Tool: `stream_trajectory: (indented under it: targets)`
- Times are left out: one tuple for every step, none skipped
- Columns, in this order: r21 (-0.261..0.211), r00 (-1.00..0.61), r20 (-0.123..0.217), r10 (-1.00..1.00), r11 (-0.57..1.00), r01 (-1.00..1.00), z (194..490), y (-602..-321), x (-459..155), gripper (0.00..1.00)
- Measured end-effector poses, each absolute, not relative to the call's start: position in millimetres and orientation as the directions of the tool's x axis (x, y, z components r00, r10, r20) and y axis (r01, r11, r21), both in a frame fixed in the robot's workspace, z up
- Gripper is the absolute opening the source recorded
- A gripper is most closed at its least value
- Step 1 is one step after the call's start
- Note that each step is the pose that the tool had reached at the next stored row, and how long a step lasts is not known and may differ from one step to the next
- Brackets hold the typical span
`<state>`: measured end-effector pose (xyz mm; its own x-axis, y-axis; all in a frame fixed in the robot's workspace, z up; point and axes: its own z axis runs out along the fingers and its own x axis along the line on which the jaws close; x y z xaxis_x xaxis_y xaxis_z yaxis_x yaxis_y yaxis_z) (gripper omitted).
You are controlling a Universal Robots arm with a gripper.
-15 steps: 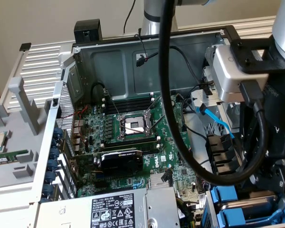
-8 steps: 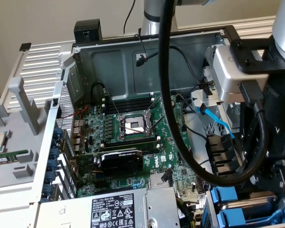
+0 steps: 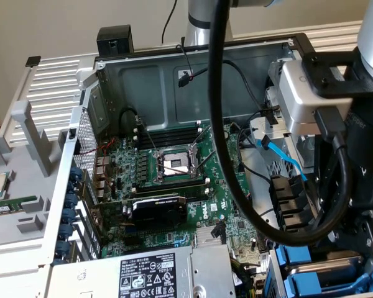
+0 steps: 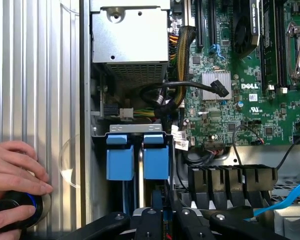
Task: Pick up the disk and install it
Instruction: 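Insert the second disk wire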
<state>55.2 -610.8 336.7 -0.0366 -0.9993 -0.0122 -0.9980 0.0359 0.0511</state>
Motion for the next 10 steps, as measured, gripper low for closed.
stream_trajectory:
  targets:
    - [0.051,-0.037,-0.012,-0.999,0.036,-0.998,336.7,-610.8,55.2,0.16]
    - [0.051,-0.037,-0.012,-0.999,0.036,-0.998,336.6,-610.7,55.2,0.16]
    - [0.051,-0.037,-0.012,-0.999,0.036,-0.998,336.6,-610.7,55.3,0.16]
    - [0.051,-0.037,-0.012,-0.999,0.036,-0.998,336.7,-610.8,55.4,0.16]
    - [0.051,-0.037,-0.012,-0.999,0.036,-0.998,336.7,-610.7,55.5,0.16]
    - [0.051,-0.037,-0.013,-0.999,0.036,-0.998,336.6,-610.8,55.6,0.16]
    - [0.051,-0.037,-0.013,-0.999,0.036,-0.998,336.5,-610.9,55.8,0.16]
    - [0.051,-0.037,-0.013,-0.999,0.036,-0.998,336.6,-611.0,56.2,0.16]
    - [0.051,-0.037,-0.013,-0.999,0.036,-0.998,336.6,-611.0,56.3,0.16]
    - [0.051,-0.037,-0.013,-0.999,0.036,-0.998,336.6,-611.0,56.3,0.16]
